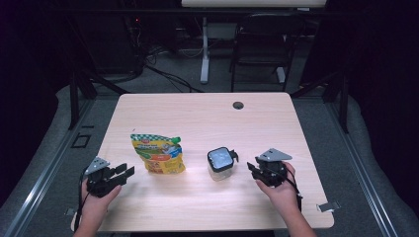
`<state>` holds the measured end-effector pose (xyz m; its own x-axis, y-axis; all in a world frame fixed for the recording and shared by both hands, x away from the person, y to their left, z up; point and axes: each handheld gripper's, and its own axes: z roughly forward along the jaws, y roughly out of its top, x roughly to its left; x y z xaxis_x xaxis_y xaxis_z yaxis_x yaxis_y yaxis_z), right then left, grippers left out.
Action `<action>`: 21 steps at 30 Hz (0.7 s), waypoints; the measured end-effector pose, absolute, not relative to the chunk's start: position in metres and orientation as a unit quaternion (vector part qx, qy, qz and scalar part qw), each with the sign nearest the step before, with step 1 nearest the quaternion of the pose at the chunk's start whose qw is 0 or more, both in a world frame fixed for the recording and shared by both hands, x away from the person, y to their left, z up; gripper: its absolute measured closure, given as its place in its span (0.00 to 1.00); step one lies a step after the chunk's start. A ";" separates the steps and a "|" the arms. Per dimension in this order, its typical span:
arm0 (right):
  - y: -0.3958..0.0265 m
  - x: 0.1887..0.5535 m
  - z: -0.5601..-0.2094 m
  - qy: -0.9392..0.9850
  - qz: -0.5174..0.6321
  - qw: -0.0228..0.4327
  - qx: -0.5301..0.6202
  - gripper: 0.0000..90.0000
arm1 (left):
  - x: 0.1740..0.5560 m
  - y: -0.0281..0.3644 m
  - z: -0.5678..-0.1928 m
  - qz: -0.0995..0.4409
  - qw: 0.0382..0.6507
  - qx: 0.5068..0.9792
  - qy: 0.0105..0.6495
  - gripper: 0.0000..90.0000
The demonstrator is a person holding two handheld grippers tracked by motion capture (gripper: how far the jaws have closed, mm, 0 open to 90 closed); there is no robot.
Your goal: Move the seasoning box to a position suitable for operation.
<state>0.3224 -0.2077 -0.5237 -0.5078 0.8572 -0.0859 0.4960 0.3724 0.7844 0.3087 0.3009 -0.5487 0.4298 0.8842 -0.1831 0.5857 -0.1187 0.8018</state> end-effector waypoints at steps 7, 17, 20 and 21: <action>-0.199 0.329 -0.533 0.787 0.373 0.232 0.433 0.68 | 0.309 0.301 -0.550 0.174 0.430 0.727 0.507 0.67; -0.188 0.351 -0.549 0.791 0.383 0.202 0.433 0.68 | 0.309 0.300 -0.551 0.174 0.427 0.729 0.505 0.69; -0.185 0.358 -0.551 0.791 0.385 0.195 0.434 0.69 | 0.309 0.301 -0.550 0.173 0.427 0.729 0.507 0.69; -0.183 0.361 -0.553 0.791 0.387 0.193 0.433 0.69 | 0.309 0.301 -0.551 0.174 0.427 0.728 0.507 0.69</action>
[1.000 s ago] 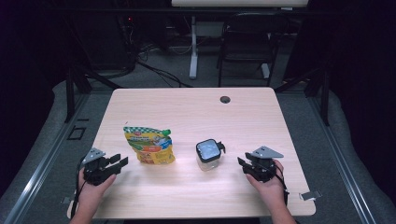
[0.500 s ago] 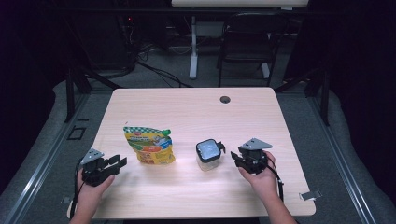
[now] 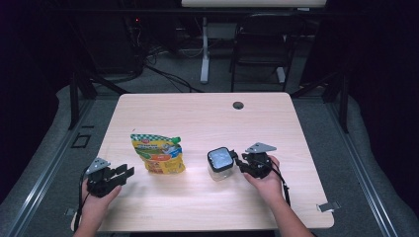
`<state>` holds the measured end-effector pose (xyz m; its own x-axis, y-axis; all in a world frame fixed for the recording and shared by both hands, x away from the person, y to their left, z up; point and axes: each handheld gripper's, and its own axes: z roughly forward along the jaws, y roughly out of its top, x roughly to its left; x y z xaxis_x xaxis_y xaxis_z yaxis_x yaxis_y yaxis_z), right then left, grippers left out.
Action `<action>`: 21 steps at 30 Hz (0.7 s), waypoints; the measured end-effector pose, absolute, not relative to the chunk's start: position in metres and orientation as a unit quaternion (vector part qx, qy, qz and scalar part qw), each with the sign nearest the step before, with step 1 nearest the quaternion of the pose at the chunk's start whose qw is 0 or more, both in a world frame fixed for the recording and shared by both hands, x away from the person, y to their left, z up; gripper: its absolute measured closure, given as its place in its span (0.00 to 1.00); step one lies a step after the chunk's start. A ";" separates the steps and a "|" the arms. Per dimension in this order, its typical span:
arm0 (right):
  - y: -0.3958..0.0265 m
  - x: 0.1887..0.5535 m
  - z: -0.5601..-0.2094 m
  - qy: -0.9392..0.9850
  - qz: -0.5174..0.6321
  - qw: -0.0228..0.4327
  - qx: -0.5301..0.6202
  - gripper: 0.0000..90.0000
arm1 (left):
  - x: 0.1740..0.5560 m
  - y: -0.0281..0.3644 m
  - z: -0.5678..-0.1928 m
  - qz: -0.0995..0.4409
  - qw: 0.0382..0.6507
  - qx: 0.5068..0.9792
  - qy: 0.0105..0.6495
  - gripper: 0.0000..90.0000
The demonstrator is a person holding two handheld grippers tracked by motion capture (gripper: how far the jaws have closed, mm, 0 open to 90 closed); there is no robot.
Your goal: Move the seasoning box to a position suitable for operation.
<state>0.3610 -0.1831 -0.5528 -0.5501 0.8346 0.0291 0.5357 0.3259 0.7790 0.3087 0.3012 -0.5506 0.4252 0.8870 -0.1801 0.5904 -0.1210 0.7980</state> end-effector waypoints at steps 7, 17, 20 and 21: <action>-0.173 0.368 -0.560 0.793 0.386 0.203 0.426 0.71 | 0.307 0.303 -0.551 0.174 0.424 0.728 0.509 0.69; -0.166 0.366 -0.561 0.792 0.394 0.227 0.408 0.81 | 0.305 0.305 -0.551 0.173 0.424 0.728 0.511 0.69; -0.166 0.365 -0.560 0.793 0.387 0.233 0.409 0.86 | 0.305 0.304 -0.551 0.173 0.424 0.728 0.510 0.69; -0.166 0.364 -0.560 0.793 0.384 0.235 0.410 0.88 | 0.305 0.304 -0.551 0.173 0.425 0.728 0.510 0.69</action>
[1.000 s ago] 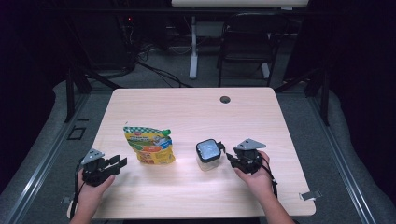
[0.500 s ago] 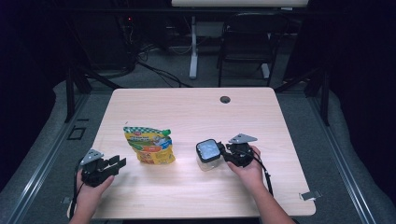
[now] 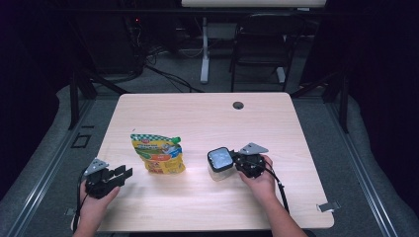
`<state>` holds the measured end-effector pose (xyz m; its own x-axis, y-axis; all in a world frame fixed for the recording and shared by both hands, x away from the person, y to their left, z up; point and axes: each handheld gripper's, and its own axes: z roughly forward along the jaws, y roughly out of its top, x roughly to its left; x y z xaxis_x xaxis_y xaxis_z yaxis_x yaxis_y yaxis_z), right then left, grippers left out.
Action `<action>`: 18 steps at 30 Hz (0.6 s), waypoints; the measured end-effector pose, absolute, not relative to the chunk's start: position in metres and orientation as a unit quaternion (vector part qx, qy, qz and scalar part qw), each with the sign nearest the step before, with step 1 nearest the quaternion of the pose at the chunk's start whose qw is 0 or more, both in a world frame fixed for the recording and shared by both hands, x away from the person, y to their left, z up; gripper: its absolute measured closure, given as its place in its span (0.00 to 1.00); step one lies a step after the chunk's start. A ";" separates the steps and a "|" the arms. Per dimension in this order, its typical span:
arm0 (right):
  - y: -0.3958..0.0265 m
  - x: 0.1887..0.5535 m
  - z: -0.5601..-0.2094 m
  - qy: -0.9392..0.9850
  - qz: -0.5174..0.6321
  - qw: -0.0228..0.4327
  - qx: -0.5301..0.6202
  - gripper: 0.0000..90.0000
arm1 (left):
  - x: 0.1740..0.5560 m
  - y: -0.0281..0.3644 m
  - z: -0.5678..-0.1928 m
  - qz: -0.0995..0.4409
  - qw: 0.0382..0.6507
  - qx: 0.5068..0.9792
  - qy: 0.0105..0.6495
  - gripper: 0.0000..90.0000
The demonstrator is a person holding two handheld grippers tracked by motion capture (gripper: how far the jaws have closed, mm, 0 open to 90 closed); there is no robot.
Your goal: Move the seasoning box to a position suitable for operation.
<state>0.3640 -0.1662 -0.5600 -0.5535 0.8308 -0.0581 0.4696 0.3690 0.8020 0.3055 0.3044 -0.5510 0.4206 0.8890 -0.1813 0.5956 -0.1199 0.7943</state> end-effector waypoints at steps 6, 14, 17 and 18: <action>-0.168 0.362 -0.559 0.792 0.391 0.224 0.413 0.92 | 0.306 0.304 -0.551 0.173 0.424 0.730 0.507 0.69; -0.166 0.360 -0.559 0.794 0.382 0.237 0.408 0.94 | 0.307 0.303 -0.551 0.175 0.425 0.730 0.506 0.69; -0.165 0.359 -0.559 0.794 0.381 0.239 0.410 0.94 | 0.307 0.304 -0.551 0.174 0.425 0.730 0.506 0.69; -0.165 0.358 -0.558 0.793 0.382 0.238 0.410 0.94 | 0.307 0.303 -0.551 0.174 0.426 0.730 0.506 0.69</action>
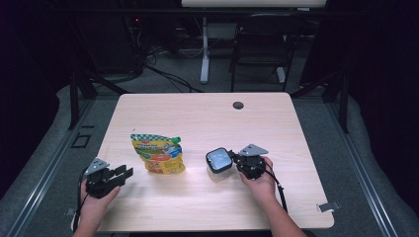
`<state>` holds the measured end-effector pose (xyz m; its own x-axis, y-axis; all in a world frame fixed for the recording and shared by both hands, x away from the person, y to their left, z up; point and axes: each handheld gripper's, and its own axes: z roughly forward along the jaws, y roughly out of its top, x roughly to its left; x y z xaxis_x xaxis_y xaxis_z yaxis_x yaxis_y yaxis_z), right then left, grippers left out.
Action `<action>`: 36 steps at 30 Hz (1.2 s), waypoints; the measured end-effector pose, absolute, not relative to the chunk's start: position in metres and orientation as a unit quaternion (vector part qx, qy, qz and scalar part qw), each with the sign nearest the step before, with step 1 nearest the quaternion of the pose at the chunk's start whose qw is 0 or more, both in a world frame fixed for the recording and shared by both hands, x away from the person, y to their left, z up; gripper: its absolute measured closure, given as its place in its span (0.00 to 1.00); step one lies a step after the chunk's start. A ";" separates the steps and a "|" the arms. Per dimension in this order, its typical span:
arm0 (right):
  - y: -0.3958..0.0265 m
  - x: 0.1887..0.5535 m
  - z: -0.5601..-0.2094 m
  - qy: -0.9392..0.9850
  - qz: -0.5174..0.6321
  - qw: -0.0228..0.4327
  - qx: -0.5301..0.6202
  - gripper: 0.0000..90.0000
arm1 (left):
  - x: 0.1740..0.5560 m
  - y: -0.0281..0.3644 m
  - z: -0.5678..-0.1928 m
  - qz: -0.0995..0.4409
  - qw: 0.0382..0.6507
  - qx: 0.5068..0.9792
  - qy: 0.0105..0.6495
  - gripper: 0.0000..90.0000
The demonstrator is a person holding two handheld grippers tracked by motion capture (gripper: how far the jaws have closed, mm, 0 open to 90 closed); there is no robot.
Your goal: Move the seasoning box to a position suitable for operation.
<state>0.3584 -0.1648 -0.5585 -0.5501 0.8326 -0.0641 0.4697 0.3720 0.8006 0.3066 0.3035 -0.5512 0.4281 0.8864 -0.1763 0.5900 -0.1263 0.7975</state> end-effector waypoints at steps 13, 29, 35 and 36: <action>-0.156 0.343 -0.551 0.803 0.352 0.223 0.426 0.94 | 0.305 0.302 -0.551 0.175 0.429 0.727 0.506 0.69; -0.153 0.315 -0.551 0.791 0.361 0.202 0.451 0.92 | 0.306 0.301 -0.551 0.172 0.424 0.732 0.505 0.69; -0.153 0.312 -0.552 0.796 0.356 0.207 0.445 0.92 | 0.306 0.300 -0.551 0.174 0.427 0.731 0.503 0.69; -0.154 0.312 -0.552 0.796 0.357 0.206 0.444 0.91 | 0.306 0.300 -0.551 0.175 0.427 0.731 0.503 0.69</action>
